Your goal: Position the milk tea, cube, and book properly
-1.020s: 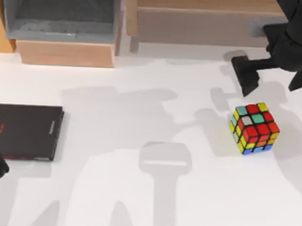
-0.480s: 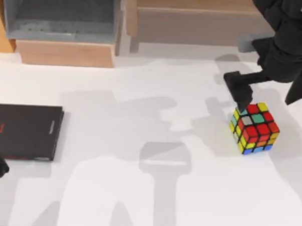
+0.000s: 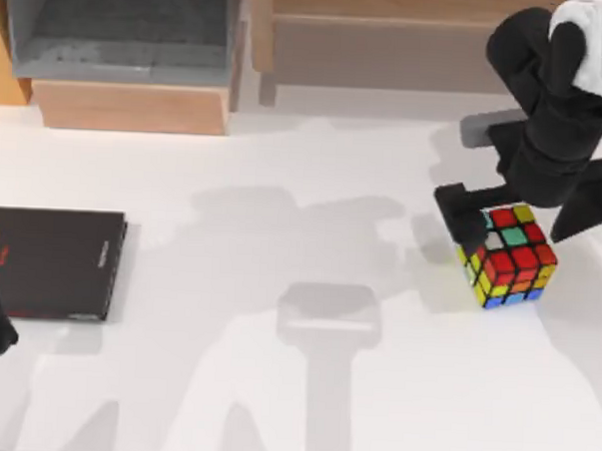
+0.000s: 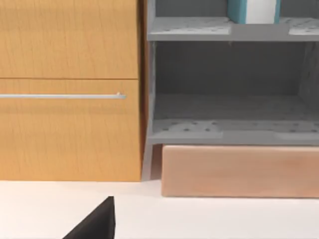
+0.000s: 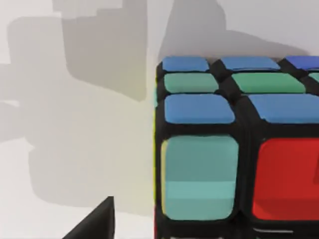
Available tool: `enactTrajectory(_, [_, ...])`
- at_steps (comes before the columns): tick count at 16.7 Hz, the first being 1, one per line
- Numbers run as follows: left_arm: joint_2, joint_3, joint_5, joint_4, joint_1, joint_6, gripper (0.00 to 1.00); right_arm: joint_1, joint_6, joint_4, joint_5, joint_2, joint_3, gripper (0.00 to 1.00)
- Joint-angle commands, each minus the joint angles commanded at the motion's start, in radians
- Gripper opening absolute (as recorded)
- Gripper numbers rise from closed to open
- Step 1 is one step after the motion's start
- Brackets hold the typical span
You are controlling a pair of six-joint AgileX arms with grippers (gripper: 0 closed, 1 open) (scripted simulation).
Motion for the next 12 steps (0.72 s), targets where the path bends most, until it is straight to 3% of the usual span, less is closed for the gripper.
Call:
enactTrajectory(5, [0.0,0.0,0.0,0.0,0.0,0.0,1.0,0.0,0.0,0.014,0.0,0.004,-0.011,1.0])
enactTrajectory(12, [0.0,0.0,0.0,0.0,0.0,0.0,1.0,0.0,0.0,0.014,0.0,0.004,-0.011,0.47])
